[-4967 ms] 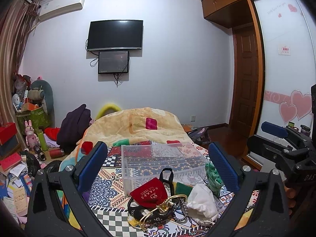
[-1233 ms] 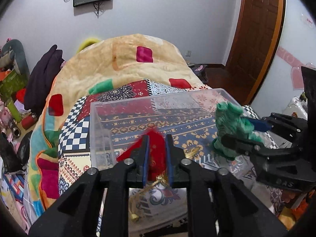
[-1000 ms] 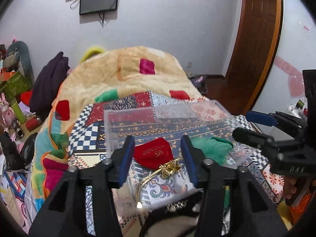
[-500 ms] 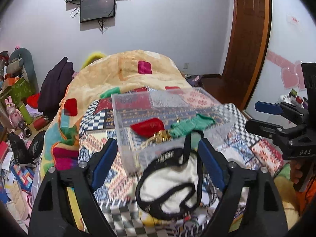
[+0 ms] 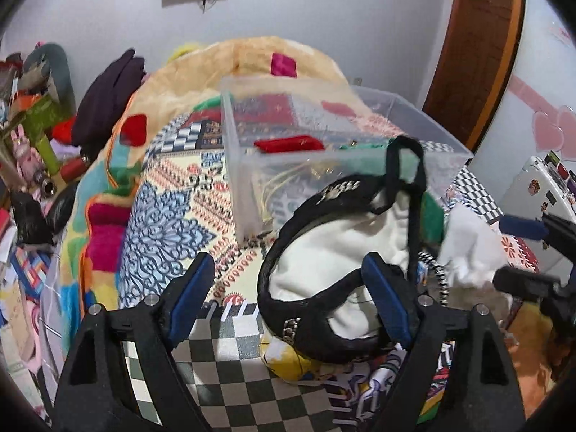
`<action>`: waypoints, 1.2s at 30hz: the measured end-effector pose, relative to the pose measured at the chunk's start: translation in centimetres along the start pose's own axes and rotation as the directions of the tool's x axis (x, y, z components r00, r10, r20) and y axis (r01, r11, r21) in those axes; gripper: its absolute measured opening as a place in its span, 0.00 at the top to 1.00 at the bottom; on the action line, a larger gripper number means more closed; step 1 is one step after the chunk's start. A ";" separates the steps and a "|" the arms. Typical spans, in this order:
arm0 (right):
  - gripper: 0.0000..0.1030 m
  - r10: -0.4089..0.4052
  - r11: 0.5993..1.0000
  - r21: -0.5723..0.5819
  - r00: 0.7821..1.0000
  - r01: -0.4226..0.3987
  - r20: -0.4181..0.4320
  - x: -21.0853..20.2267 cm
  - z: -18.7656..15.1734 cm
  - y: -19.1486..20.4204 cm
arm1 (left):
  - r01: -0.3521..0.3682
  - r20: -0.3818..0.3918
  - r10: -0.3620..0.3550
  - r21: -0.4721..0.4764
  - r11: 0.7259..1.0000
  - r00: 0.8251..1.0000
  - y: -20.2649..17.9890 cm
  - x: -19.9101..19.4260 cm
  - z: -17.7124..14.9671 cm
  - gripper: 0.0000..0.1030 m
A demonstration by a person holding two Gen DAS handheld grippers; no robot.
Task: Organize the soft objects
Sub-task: 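Grasp the black-trimmed white bag with the left tool while the right tool grasps the white cloth, then release the black-trimmed bag into the box with left tool while right tool releases the white cloth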
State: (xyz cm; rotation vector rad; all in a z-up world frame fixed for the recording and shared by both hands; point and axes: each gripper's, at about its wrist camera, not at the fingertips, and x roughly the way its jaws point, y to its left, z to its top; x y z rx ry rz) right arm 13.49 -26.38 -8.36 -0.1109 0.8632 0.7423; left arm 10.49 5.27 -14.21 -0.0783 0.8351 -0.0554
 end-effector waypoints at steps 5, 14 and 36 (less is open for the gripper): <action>0.43 -0.003 0.999 -0.039 0.999 0.001 -0.050 1.3 -0.6 1.0 | 0.018 -0.016 -0.018 -0.007 1.000 1.000 0.0 0.9 -0.4 0.30; 0.82 0.011 0.999 -0.029 0.999 -0.013 -0.041 1.1 -1.1 1.0 | 0.057 -0.004 -0.057 0.007 0.998 0.998 -0.6 0.6 -0.9 0.62; 0.88 0.006 1.000 -0.009 0.989 -0.005 0.150 -4.2 2.2 -0.3 | 0.101 0.133 -0.105 0.038 0.994 0.986 -1.5 -6.9 1.6 0.72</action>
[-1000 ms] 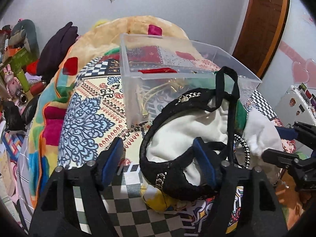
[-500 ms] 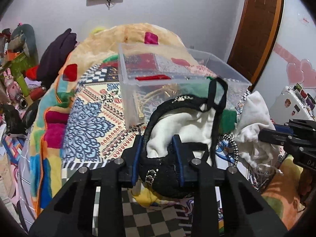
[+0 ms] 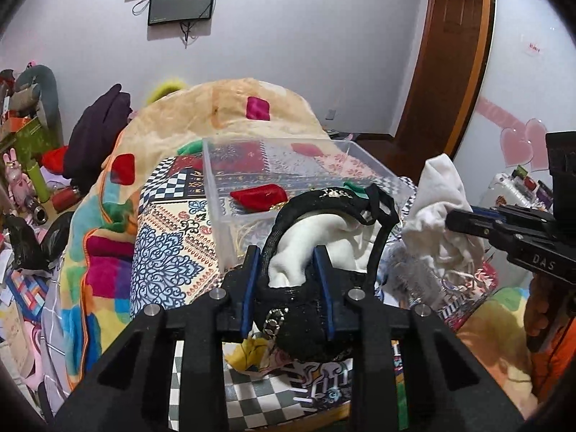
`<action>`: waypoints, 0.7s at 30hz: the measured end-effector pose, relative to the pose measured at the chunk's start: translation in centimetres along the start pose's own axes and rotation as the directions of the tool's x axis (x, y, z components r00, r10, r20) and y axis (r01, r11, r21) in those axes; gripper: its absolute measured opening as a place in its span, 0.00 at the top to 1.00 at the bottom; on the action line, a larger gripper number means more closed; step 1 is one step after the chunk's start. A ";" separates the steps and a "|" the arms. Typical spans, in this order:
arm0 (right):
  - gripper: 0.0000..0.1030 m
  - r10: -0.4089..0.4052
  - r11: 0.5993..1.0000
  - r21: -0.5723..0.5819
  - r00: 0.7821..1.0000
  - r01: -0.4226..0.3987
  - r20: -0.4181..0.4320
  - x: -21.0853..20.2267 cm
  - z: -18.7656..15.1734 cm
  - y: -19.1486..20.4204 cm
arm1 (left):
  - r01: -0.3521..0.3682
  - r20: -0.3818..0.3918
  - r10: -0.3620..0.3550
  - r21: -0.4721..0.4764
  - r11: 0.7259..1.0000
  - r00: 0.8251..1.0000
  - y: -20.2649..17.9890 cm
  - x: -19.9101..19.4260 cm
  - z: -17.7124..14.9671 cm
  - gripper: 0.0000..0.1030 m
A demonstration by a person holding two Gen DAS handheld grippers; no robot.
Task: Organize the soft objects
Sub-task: 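Release the black-trimmed bag into the box with left tool while right tool releases the white cloth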
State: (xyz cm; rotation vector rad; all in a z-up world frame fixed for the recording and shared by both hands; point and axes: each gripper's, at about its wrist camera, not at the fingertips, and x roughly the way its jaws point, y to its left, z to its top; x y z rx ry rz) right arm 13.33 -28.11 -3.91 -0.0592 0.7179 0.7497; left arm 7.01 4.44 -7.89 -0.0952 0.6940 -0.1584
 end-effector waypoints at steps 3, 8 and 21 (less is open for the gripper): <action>0.88 0.005 1.000 0.002 1.000 -0.005 0.021 -0.3 0.7 -0.2 | 0.016 -0.008 -0.016 -0.013 1.000 1.000 0.1 0.4 0.5 0.72; 0.88 0.001 1.000 -0.013 0.999 0.000 0.034 0.5 2.0 -0.3 | 0.008 0.013 -0.008 -0.009 1.000 1.000 -0.1 0.7 1.9 0.72; 0.87 -0.039 0.999 -0.002 0.993 0.039 0.108 2.9 7.0 -1.9 | -0.058 0.087 0.064 -0.073 0.996 0.994 1.5 3.0 6.6 0.72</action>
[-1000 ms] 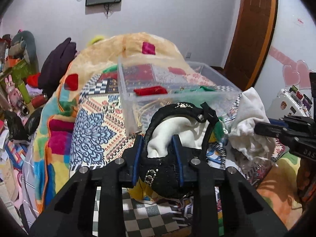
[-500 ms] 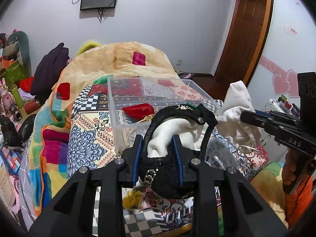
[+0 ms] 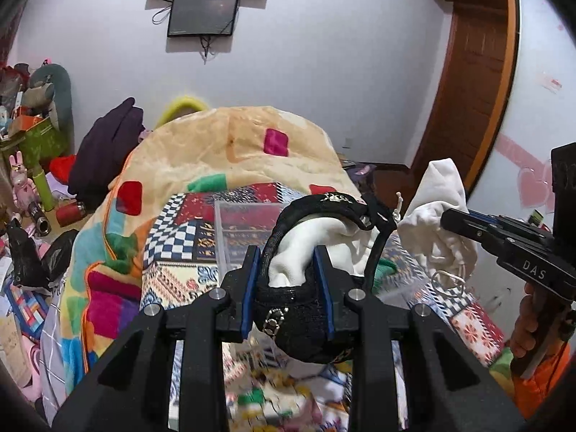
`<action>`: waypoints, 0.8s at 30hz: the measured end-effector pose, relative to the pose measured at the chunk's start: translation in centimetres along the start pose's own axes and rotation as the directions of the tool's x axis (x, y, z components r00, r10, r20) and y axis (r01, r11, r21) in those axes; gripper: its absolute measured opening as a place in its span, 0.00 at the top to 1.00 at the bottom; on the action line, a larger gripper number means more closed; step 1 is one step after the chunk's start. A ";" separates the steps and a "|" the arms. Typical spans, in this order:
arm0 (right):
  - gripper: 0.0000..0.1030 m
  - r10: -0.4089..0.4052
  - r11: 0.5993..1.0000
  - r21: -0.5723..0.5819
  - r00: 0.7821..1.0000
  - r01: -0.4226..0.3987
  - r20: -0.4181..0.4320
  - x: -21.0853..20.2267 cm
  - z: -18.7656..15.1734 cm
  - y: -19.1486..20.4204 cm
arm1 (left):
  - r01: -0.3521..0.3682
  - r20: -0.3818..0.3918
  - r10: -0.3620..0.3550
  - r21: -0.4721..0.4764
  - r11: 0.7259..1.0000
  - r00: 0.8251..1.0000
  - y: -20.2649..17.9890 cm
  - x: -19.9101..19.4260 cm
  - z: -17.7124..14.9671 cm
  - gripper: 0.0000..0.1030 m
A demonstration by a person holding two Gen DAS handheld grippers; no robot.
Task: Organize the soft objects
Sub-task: 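Release the black-trimmed bag into the box with left tool while right tool releases the white cloth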
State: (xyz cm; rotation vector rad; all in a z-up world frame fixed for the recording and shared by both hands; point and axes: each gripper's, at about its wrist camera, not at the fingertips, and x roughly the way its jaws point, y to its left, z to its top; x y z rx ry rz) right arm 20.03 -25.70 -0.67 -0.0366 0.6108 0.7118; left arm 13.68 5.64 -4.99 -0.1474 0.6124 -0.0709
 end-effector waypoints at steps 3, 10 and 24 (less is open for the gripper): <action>0.87 -0.008 1.000 -0.004 1.000 0.008 -0.017 1.6 0.2 -0.2 | -0.020 -0.003 0.020 -0.001 1.000 1.000 0.1 1.5 0.1 0.72; 0.87 -0.028 1.000 -0.016 0.994 0.026 -0.107 5.6 -1.0 -0.5 | -0.024 -0.059 0.024 0.008 1.000 0.998 -0.1 5.5 0.0 0.72; 0.48 -0.020 0.999 0.025 0.986 0.024 -0.164 5.8 -1.5 -1.6 | -0.035 -0.070 0.039 0.052 0.998 0.997 -0.6 5.5 -0.7 0.41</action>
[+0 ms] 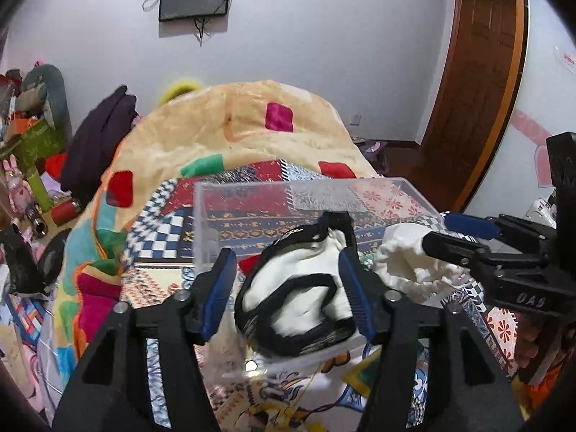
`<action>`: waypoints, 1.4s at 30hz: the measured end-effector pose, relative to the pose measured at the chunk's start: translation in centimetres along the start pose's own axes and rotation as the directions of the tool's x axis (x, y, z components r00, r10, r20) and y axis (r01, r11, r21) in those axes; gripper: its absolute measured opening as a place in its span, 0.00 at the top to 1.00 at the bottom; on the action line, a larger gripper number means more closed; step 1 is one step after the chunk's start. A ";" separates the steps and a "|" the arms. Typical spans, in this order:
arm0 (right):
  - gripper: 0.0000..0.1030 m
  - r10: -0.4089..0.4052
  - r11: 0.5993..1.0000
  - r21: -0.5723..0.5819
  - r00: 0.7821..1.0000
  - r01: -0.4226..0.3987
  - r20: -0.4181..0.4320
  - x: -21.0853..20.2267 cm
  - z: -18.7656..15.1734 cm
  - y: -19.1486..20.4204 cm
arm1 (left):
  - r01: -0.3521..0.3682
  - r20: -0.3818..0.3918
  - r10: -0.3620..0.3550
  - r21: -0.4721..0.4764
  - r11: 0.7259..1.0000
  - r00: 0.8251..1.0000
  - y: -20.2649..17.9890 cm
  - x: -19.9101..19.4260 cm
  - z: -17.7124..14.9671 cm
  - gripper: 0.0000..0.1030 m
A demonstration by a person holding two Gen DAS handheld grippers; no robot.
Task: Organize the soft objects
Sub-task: 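Release the black-trimmed bag into the box with left tool while right tool releases the white cloth, then grasp the floral cloth with the left tool while the right tool grasps the bagged grey knit item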
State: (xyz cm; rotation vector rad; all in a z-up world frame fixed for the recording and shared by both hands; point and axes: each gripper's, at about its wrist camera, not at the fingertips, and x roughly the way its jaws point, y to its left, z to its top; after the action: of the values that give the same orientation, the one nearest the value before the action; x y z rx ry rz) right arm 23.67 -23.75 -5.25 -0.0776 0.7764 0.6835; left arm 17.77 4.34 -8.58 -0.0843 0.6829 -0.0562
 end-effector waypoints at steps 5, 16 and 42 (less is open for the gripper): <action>0.33 0.016 1.000 0.000 0.999 -0.016 0.050 -3.1 0.0 0.3 | -0.018 0.038 0.017 0.030 0.999 0.999 0.0 -3.0 -0.3 0.28; 0.19 0.001 1.000 -0.023 0.997 0.001 0.080 -7.0 -2.3 1.5 | -0.033 0.055 0.029 0.076 0.997 0.998 -1.0 -8.1 -3.1 0.01; 0.53 0.005 1.000 -0.009 0.972 -0.007 -0.236 -2.2 -11.5 1.5 | -0.036 -0.210 0.048 0.059 0.998 0.977 0.0 -3.5 -12.6 0.10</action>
State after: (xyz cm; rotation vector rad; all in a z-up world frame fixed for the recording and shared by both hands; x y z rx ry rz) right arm 14.52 -27.25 -11.82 -0.1676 1.0024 0.6912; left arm 7.13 3.85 -16.11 -0.0105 0.8947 -0.0437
